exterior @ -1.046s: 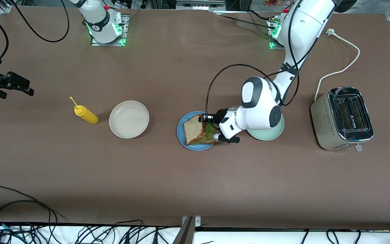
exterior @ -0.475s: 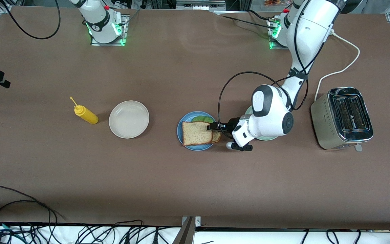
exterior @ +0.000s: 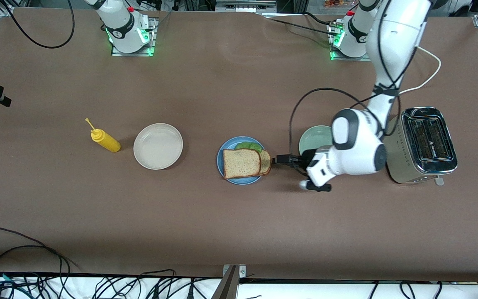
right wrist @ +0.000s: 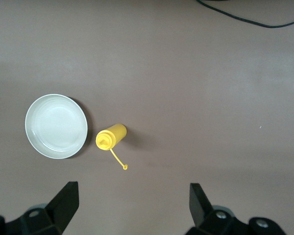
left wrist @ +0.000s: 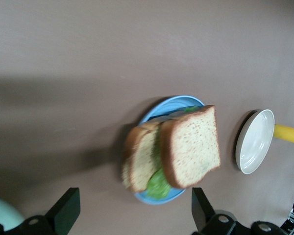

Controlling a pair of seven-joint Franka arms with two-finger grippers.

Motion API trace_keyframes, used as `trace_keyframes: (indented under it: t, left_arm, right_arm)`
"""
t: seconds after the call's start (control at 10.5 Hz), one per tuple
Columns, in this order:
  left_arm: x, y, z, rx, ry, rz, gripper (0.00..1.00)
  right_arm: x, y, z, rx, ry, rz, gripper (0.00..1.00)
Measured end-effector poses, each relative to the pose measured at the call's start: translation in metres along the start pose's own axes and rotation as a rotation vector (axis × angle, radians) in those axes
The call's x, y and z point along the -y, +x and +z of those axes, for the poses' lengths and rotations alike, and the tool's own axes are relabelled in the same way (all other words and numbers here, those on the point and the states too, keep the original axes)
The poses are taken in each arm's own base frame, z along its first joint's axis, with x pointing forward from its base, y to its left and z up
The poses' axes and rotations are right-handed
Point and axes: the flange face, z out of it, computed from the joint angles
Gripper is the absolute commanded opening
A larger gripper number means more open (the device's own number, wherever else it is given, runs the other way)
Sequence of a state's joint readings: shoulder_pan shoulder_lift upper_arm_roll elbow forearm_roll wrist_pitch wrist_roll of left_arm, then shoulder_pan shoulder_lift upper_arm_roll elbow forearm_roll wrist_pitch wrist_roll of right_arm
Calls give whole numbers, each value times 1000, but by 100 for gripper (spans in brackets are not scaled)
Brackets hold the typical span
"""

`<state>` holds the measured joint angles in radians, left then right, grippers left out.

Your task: Make sandwich in blue plate with both arms

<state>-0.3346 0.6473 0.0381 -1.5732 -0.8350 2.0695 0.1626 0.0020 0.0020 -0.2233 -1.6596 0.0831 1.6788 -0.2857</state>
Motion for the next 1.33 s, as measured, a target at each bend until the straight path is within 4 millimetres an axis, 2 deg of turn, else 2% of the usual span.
trace_keyframes:
  t: [0.19,0.38,0.86,0.95,1.14,1.33]
  left_arm:
    - [30,0,-63,7,31,-16,100]
    - [41,-3,-112,-25,125,43,100]
    - [33,-40,-237,-54,390,155,100]
    - [30,-51,-261,-63,449,171,100]
    - [20,-73,-300,-64,545,170,100]
    - [2,-94,-339,-74,638,178,100]
  right_arm:
    - [-1,0,0,0,0,2,100]
    - [-1,0,0,0,0,2,100]
    - [1,-1,1,21,-16,-12,100]
    - [8,0,2,33,-40,-33,100]
    - [20,4,-3,26,-57,-58,100]
    - [23,4,-15,14,-59,-61,100]
